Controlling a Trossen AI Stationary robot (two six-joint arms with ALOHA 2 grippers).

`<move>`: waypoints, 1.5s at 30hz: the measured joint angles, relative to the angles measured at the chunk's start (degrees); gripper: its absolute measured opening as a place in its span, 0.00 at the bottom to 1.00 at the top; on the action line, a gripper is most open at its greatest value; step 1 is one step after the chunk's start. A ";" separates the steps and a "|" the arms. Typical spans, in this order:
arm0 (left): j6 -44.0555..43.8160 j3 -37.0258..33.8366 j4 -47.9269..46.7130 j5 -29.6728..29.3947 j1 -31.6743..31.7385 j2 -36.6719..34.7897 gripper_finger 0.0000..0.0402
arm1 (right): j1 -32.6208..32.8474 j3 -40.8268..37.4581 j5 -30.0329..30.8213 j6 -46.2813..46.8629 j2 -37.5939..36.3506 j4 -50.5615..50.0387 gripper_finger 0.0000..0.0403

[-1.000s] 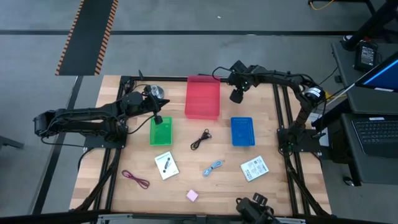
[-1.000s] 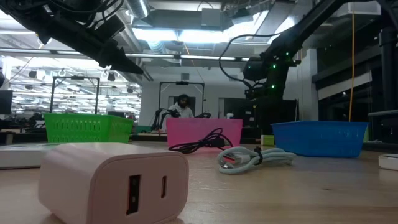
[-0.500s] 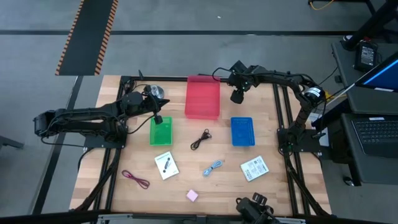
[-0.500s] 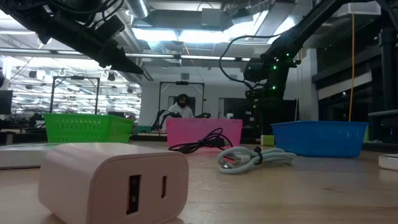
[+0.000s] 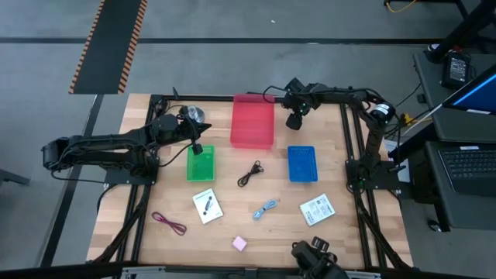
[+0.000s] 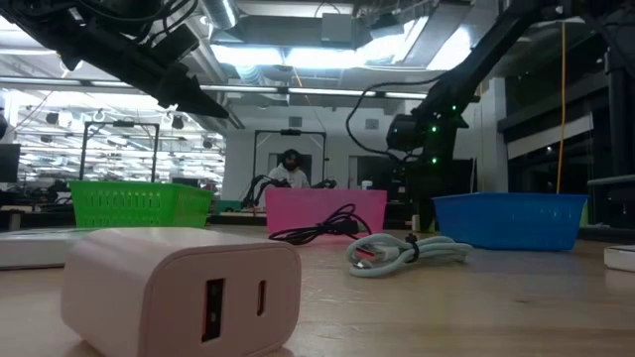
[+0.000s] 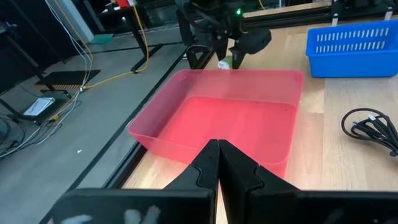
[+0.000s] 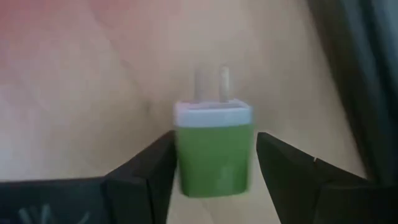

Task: Pick and place items into bin
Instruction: Put the green charger adapter into the green basket

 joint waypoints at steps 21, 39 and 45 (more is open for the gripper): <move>0.02 0.00 0.02 -0.04 0.00 0.00 0.01 | -0.02 0.11 0.01 -1.64 0.56 0.85 0.30; 0.04 0.00 0.09 -0.26 0.02 0.00 0.01 | 0.35 -0.04 -4.05 0.57 -7.06 -3.89 0.30; 0.04 0.00 0.09 -0.40 0.00 0.00 0.01 | 2.06 -0.02 -9.19 0.64 -13.45 -4.13 0.30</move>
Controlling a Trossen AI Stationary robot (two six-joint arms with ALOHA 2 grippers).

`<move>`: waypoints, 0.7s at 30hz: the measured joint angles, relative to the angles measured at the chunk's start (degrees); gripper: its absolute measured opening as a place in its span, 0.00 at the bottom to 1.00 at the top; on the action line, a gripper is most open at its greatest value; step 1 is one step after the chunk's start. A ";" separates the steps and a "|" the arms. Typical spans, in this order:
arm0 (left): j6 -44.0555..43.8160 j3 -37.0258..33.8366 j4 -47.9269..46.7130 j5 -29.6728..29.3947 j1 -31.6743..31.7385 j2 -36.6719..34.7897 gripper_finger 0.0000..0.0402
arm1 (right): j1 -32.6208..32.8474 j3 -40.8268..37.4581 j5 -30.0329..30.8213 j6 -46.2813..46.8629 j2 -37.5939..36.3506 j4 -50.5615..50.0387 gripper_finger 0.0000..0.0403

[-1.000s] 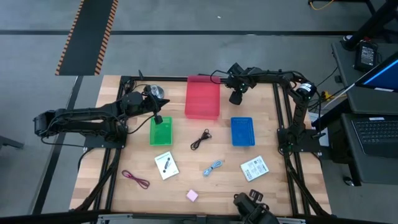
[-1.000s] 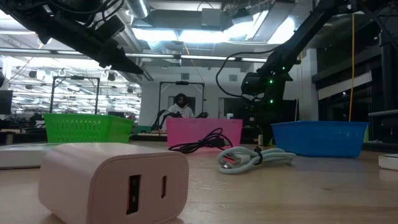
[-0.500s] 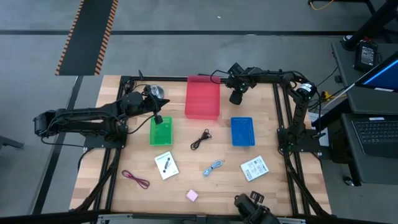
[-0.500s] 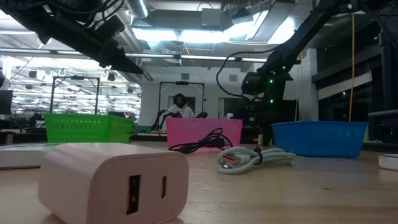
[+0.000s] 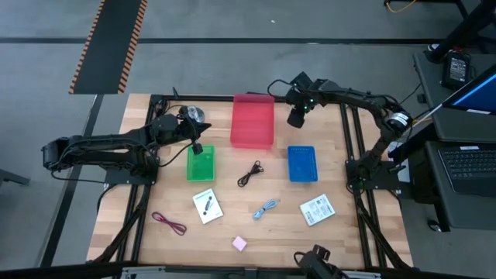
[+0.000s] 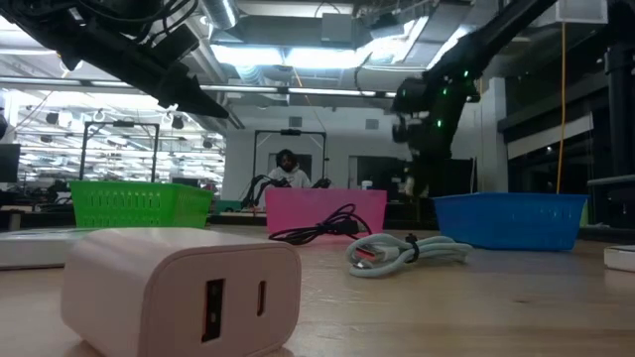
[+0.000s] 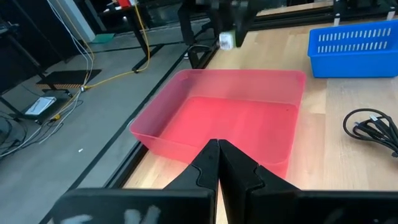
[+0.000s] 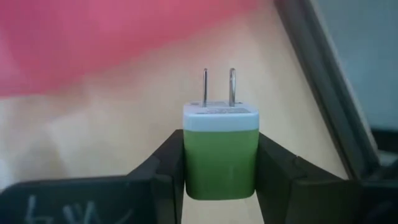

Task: Pick and place items into bin
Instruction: Put the green charger adapter into the green basket

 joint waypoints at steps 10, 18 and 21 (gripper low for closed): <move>0.01 0.00 0.00 -4.01 0.00 -0.01 0.01 | 3.60 0.02 -8.84 -0.09 -12.59 0.95 0.30; 0.01 0.00 0.00 -4.19 -0.07 0.00 0.01 | 7.19 -3.27 -13.86 -0.07 -17.73 9.21 0.30; 0.00 0.00 0.00 -4.17 -0.11 0.00 0.01 | 8.45 -8.19 -13.90 0.86 -19.97 15.84 0.30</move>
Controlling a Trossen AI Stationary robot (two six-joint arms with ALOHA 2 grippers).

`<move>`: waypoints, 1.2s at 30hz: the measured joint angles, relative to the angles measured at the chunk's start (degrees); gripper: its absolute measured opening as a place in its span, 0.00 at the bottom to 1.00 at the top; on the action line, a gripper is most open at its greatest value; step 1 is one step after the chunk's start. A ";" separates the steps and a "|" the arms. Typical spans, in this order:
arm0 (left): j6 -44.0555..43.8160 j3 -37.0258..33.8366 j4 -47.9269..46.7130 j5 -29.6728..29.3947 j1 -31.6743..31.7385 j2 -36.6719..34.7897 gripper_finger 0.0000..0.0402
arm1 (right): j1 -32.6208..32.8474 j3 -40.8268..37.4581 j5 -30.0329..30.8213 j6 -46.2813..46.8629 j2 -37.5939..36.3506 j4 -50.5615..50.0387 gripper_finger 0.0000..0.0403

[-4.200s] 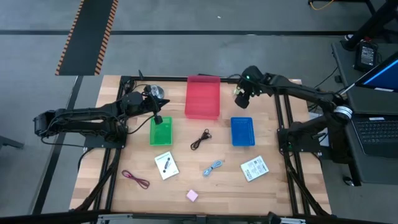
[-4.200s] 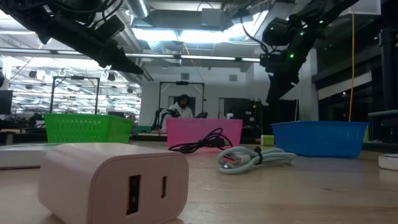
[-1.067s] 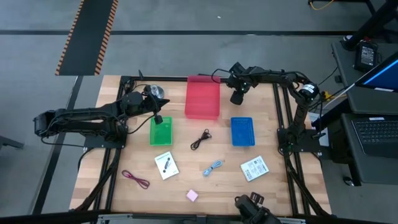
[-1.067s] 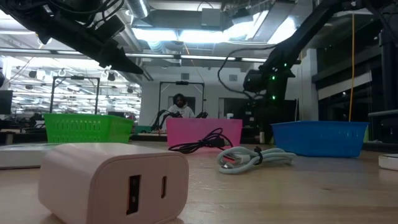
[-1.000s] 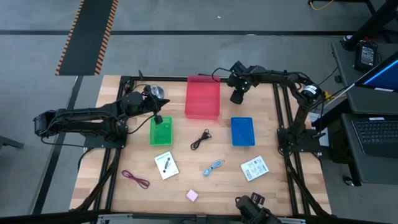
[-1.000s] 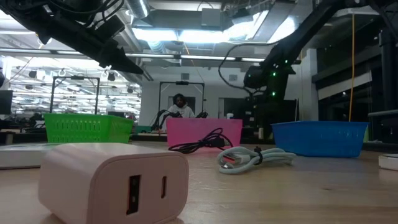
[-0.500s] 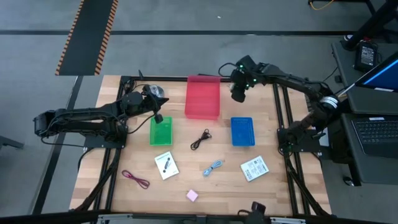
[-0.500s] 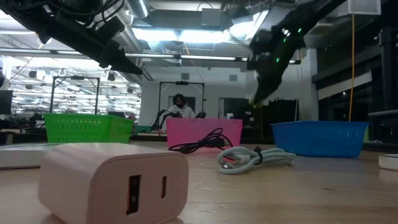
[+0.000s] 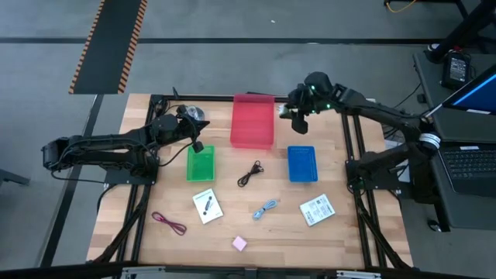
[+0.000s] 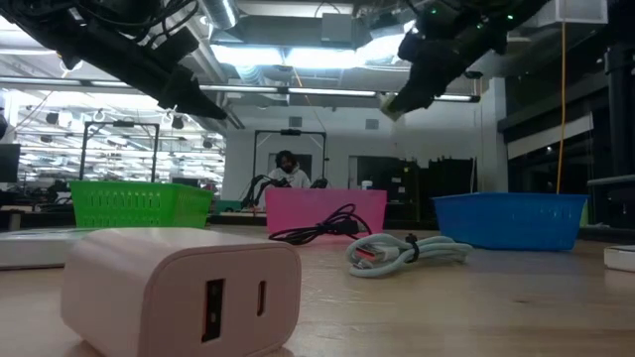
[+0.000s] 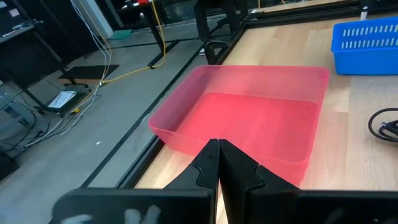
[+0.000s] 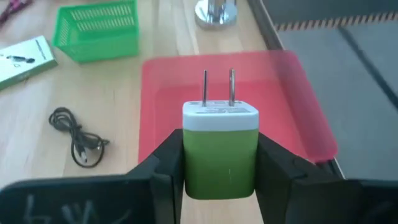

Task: Pick and place items into bin
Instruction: Put the green charger adapter into the green basket

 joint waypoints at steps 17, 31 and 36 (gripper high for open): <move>-1.55 0.00 0.00 0.37 0.00 -0.02 0.01 | 5.32 -27.53 -9.43 6.78 -7.83 48.25 0.30; -2.22 0.00 0.00 0.44 0.00 -0.01 0.01 | 7.34 -28.75 -4.28 9.90 -7.83 49.88 0.30; -4.00 0.00 0.02 0.46 0.00 -0.02 0.01 | 7.39 -28.75 -3.22 10.09 -7.83 49.84 0.30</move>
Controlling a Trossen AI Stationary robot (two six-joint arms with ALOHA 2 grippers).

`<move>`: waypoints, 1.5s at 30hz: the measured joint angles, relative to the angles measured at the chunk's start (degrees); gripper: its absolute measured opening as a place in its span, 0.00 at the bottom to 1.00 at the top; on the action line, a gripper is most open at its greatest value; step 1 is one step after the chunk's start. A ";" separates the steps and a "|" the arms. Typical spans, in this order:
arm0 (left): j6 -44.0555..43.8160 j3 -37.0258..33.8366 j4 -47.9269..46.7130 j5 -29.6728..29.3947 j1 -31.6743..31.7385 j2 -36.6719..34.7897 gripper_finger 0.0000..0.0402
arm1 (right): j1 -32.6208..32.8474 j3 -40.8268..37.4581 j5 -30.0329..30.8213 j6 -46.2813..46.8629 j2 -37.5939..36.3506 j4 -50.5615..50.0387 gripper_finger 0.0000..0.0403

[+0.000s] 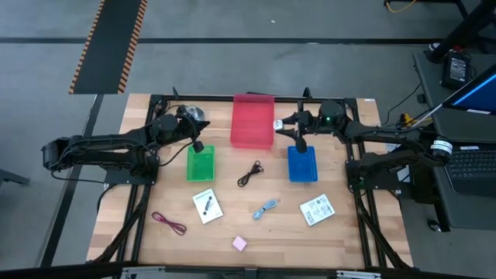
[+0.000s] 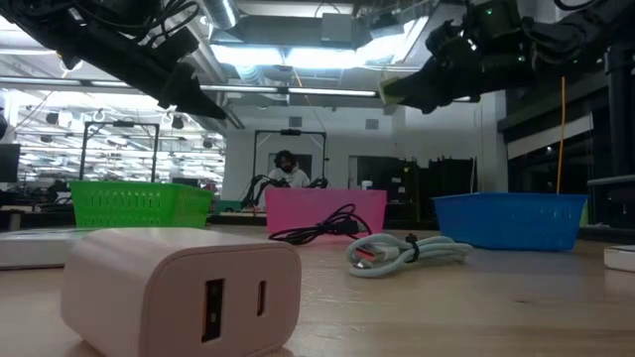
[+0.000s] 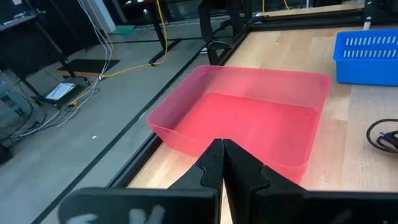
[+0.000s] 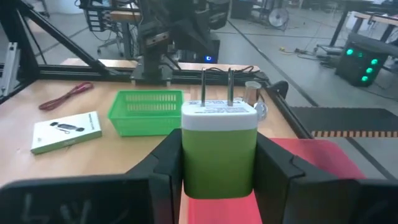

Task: Pick and place items into bin
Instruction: Put the green charger adapter into the green basket

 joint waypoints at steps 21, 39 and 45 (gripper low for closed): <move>-2.08 0.00 1.25 8.22 0.00 0.00 0.01 | 11.21 0.00 11.38 3.89 0.09 0.28 0.30; -7.68 0.00 15.56 20.91 -0.36 0.00 0.01 | 15.56 0.04 15.88 3.45 0.92 3.34 0.30; -8.02 0.00 17.80 20.96 -3.27 0.03 0.12 | 15.56 0.07 16.02 3.00 2.89 6.32 0.30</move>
